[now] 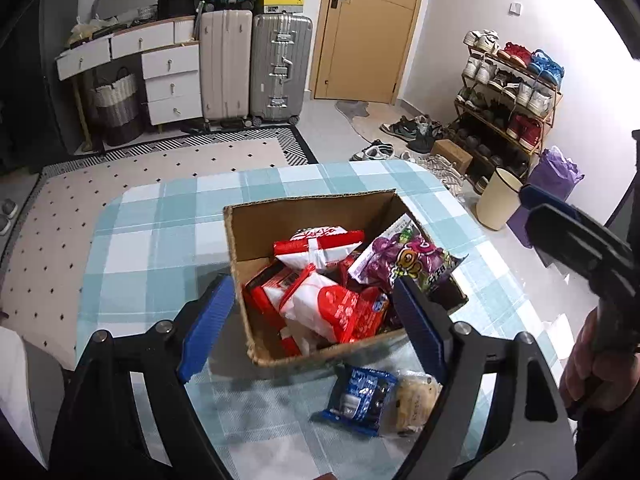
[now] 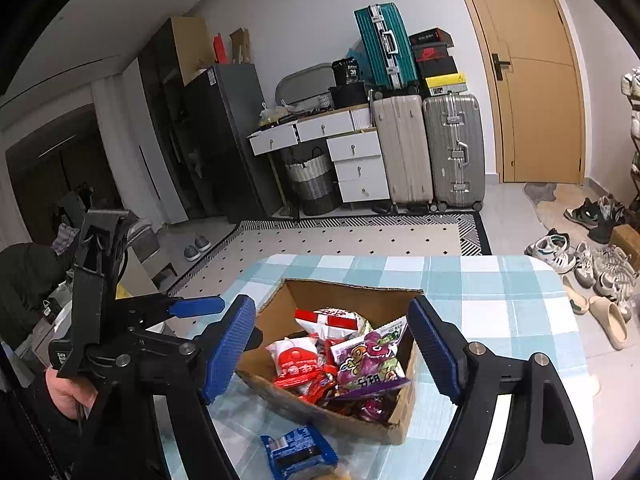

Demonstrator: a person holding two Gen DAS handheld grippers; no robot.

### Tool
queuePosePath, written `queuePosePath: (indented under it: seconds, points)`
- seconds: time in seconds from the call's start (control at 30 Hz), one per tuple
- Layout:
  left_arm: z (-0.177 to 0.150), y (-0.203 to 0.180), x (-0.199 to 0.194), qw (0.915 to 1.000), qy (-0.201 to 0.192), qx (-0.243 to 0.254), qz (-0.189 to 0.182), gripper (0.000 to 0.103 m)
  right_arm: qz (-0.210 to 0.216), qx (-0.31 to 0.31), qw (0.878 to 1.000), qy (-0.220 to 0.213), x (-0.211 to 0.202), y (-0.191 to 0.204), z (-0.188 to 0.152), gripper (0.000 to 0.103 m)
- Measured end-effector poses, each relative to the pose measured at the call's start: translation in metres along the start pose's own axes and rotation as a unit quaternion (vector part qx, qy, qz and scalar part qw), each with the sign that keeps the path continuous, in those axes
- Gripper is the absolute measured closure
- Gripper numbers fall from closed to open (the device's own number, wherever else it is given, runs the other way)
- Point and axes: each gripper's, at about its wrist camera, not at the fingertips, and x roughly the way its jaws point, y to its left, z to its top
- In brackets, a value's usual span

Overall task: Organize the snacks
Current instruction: 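Withdraw both tools from the box toward the blue pack and cake pack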

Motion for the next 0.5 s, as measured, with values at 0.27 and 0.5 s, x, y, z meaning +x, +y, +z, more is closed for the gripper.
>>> queuePosePath:
  seconds: [0.27,0.5]
  points:
    - [-0.02,-0.009,-0.031,0.9994,-0.022,0.01,0.023,0.018,-0.006,-0.008,1.0,-0.01,-0.027,0.02,-0.011,0.014]
    - [-0.037,-0.016,-0.057,0.9984,-0.044,0.003,0.034,0.01,0.0,-0.012,1.0,-0.02,-0.051,0.038,-0.024,0.008]
